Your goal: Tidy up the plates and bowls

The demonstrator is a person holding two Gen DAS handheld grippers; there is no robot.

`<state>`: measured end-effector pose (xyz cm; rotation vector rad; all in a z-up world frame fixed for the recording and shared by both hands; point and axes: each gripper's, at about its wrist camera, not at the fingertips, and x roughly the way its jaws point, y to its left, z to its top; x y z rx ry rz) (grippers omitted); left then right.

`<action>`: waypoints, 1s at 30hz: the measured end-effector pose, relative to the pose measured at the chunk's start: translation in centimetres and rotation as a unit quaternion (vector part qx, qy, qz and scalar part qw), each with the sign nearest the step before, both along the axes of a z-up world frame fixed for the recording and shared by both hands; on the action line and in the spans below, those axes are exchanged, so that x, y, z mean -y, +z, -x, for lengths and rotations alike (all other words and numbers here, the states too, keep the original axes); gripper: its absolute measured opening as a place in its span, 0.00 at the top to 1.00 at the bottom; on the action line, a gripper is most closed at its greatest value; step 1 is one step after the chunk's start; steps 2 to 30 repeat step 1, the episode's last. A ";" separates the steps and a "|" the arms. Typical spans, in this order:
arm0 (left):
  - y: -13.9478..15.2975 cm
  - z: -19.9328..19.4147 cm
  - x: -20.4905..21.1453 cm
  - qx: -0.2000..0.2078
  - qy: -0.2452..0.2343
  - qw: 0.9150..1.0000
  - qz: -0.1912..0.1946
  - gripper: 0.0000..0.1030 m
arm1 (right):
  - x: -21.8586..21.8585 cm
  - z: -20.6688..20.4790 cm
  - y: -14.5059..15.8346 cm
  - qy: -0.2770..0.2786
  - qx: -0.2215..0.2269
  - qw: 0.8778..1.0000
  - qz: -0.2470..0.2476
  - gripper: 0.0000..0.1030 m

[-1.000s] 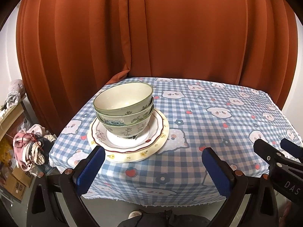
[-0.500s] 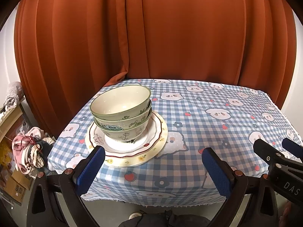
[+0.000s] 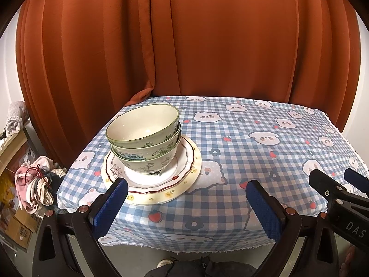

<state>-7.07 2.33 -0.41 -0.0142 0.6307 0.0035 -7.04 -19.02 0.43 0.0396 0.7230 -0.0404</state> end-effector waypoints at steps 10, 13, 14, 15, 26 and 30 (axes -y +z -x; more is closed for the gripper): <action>0.0 -0.1 0.0 0.000 -0.001 1.000 0.000 0.00 | 0.0 0.0 0.0 0.000 0.000 1.000 0.000 0.06; 0.0 -0.1 0.0 0.000 -0.001 1.000 0.000 0.00 | 0.0 0.0 0.0 0.000 0.000 1.000 0.000 0.06; 0.0 -0.1 0.0 0.000 -0.001 1.000 0.000 0.00 | 0.0 0.0 0.0 0.000 0.000 1.000 0.000 0.06; 0.0 -0.1 0.0 0.000 -0.001 1.000 0.000 0.00 | 0.0 0.0 0.0 0.000 0.000 1.000 0.000 0.06; 0.0 -0.1 0.0 0.000 -0.001 1.000 0.000 0.00 | 0.0 0.0 0.0 0.000 0.000 1.000 0.000 0.06; 0.0 -0.1 0.0 0.000 -0.001 1.000 0.000 0.00 | 0.0 0.0 0.0 0.000 0.000 1.000 0.000 0.06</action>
